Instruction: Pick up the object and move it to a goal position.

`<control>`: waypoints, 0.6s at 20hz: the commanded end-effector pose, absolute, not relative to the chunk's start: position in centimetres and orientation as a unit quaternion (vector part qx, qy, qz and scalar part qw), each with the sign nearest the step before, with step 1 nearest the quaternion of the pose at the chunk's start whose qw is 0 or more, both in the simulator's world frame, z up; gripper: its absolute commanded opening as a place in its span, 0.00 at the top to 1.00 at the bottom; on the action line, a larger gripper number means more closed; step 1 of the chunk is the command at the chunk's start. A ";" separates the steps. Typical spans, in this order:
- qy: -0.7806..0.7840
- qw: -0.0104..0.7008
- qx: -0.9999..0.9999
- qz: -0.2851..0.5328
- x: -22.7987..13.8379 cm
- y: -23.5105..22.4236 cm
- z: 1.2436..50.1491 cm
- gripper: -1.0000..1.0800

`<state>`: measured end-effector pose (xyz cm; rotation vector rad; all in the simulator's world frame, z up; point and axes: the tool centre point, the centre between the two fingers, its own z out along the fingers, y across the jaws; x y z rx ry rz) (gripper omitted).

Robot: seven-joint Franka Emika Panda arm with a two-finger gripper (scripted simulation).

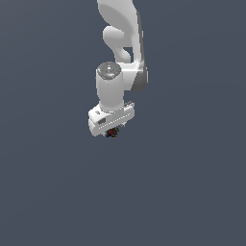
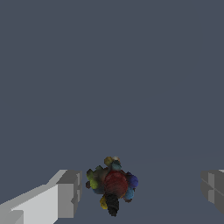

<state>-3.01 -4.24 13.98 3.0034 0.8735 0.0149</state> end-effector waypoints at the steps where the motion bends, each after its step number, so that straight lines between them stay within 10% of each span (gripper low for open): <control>1: 0.311 0.007 0.951 0.004 -3.5 -4.5 13.4 0.04; 12: 0.441 0.006 0.897 0.001 -5.9 -5.5 11.1 0.04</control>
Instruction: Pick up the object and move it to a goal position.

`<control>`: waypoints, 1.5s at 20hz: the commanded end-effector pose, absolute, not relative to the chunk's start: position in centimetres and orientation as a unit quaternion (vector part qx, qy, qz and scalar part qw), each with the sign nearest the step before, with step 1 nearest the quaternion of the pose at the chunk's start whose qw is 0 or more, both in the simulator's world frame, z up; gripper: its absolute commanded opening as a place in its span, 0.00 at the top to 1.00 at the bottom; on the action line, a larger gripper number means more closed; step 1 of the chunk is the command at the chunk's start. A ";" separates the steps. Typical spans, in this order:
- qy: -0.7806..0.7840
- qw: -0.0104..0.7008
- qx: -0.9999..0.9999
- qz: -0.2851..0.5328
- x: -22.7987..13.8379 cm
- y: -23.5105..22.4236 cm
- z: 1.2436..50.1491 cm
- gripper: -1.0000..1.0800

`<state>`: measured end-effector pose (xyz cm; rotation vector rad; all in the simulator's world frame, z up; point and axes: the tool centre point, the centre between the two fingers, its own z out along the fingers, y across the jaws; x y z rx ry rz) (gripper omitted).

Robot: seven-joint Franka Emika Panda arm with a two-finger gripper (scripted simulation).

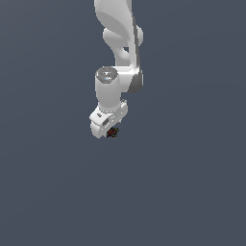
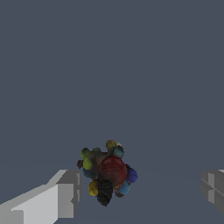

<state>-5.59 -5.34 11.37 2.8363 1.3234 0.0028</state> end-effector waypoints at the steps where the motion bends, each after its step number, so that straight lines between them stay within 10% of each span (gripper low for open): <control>1: 0.453 0.005 0.892 0.000 -6.2 -5.5 10.9 0.04; 30: 0.616 0.000 0.787 0.000 -9.7 -6.3 7.7 0.04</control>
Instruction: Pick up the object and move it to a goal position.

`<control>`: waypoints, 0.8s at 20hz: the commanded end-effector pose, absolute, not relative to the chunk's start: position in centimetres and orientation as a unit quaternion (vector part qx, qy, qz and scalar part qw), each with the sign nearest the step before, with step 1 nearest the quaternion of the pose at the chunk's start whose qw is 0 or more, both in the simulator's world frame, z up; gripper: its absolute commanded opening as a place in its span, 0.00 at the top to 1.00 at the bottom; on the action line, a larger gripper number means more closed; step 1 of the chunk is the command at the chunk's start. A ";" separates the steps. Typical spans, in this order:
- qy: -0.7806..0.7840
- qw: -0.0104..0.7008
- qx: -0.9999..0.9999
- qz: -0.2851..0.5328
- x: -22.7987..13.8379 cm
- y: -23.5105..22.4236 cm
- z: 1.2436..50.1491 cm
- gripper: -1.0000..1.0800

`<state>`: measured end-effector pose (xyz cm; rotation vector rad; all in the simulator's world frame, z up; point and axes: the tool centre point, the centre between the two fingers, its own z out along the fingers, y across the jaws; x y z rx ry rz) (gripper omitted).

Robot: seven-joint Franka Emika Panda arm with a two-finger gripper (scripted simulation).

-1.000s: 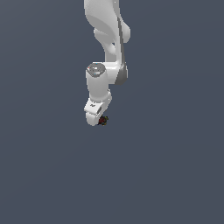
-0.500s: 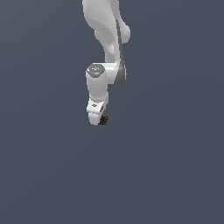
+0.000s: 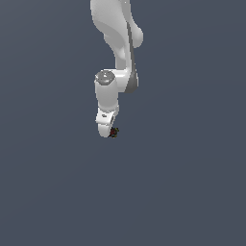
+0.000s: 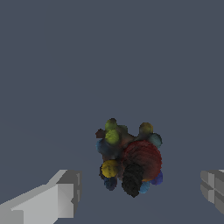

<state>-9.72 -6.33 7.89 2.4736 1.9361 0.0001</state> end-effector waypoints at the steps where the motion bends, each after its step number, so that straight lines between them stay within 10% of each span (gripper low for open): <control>1: 0.617 0.000 0.787 0.000 -9.7 -6.3 7.5 0.04; 16: 0.618 0.000 0.786 0.000 -9.8 -6.3 3.0 0.04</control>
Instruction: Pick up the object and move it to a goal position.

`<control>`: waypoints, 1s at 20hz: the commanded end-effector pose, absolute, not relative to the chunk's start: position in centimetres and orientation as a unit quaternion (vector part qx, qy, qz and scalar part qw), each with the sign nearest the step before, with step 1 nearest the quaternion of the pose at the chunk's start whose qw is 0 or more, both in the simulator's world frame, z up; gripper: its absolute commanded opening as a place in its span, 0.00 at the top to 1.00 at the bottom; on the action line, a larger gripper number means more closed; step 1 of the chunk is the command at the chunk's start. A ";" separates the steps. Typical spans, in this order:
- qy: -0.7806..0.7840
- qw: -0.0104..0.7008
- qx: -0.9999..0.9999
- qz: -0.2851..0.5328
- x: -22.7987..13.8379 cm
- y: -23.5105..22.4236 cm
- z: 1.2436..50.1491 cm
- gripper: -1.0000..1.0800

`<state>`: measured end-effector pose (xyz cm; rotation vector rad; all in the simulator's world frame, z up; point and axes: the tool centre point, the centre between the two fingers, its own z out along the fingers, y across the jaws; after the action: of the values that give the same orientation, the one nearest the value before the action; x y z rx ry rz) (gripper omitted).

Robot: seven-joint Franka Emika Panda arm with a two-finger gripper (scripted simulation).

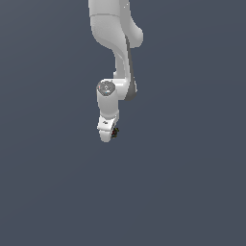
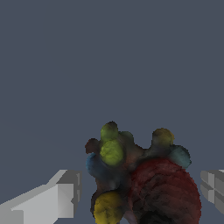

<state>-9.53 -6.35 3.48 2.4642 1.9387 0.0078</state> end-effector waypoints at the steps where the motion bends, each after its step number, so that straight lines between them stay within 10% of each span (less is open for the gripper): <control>1: 0.618 0.000 0.786 0.000 -9.8 -6.3 3.0 1.00; 20: 0.618 0.004 0.786 0.003 -9.5 -7.6 5.7 1.00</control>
<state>-9.54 -7.25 5.00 2.4637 1.9394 0.0071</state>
